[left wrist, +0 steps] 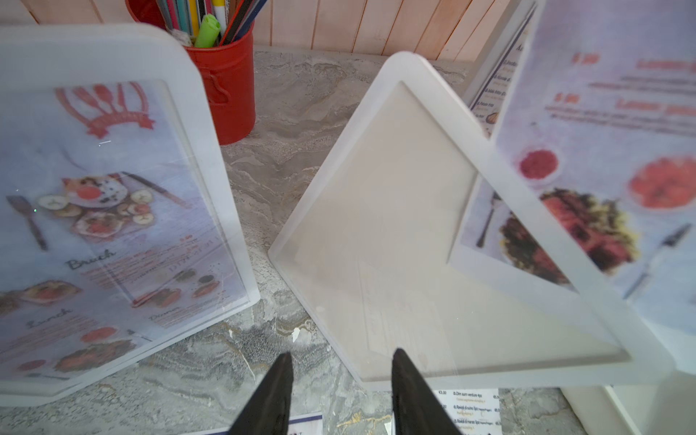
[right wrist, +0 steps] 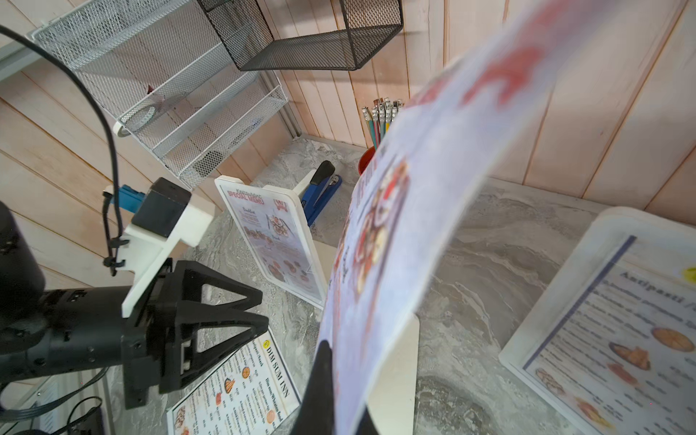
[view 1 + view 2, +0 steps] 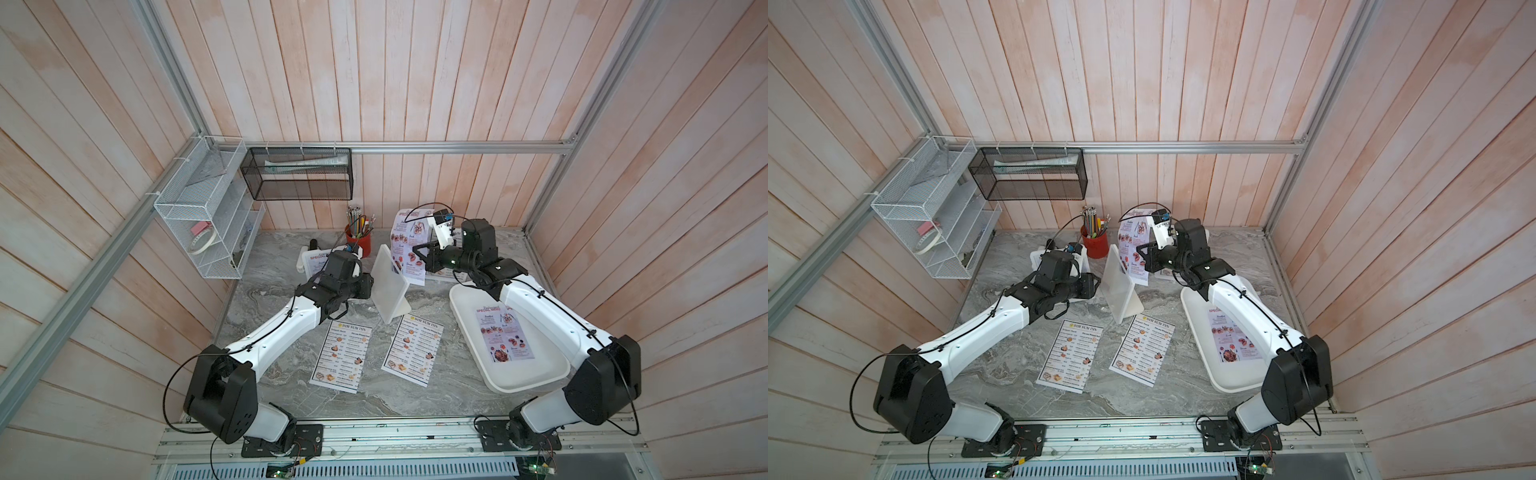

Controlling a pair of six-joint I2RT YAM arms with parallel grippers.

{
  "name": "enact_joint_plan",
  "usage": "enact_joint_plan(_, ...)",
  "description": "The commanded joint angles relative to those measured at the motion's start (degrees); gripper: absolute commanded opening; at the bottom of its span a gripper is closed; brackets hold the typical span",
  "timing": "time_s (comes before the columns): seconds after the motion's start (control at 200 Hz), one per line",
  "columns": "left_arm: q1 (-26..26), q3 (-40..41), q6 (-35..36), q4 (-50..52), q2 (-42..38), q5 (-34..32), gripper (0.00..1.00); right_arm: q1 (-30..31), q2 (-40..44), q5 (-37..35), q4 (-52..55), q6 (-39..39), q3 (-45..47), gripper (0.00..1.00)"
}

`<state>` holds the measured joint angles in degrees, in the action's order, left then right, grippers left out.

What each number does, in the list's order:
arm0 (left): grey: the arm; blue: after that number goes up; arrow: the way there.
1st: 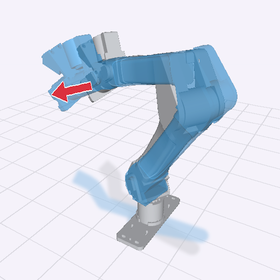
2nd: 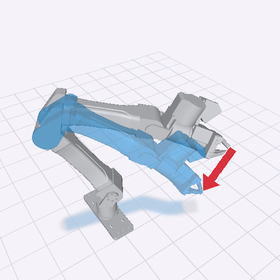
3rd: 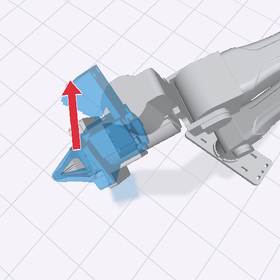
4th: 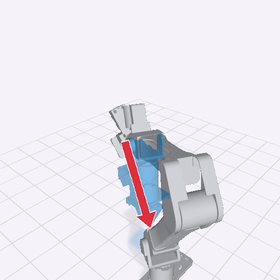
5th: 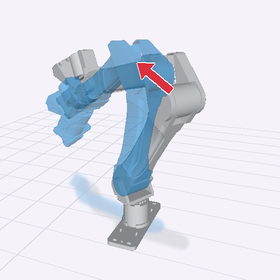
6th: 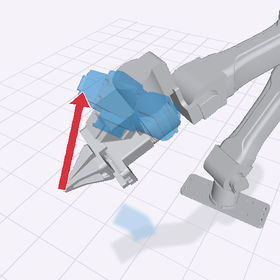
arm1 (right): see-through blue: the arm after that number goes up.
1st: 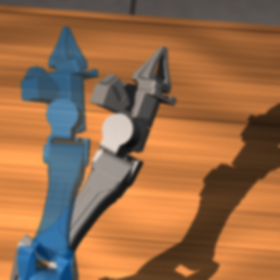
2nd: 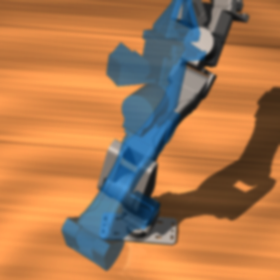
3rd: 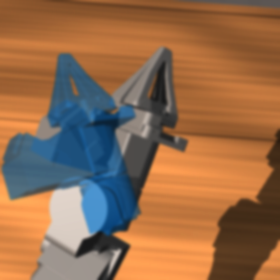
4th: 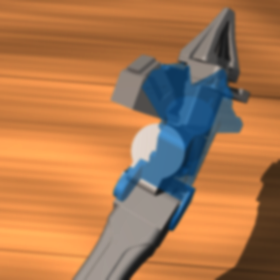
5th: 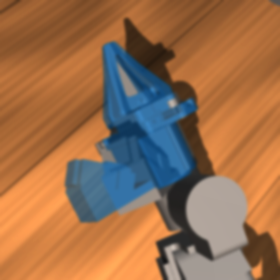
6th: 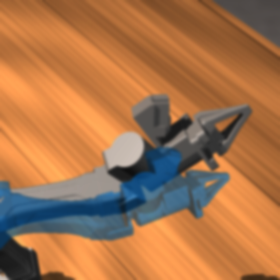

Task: Replace the menus in the menu holders
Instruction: Insert the menu into the menu holder.

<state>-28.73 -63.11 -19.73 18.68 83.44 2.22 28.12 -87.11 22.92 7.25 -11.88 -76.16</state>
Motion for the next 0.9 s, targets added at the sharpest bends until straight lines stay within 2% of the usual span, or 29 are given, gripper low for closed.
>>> enact_joint_plan(0.0,-0.1,0.06,-0.09,1.43,-1.32,-1.52,0.45,0.25,-1.54,-1.93,-3.99,2.29,-1.2,0.0)
enact_joint_plan(0.235,-0.1,1.15,-0.64,1.87,-2.49,-1.47,0.45,1.43,-3.76,-4.3,-9.79,1.91,-0.48,0.0)
enact_joint_plan(0.485,-0.1,1.61,-0.57,2.42,-3.66,-2.26,0.45,4.22,-5.62,-8.12,-11.12,2.45,-1.29,0.0)
enact_joint_plan(0.895,-0.08,2.12,-0.63,2.76,-5.02,-2.39,0.45,6.24,-5.03,-13.79,-15.56,2.65,1.47,0.0)
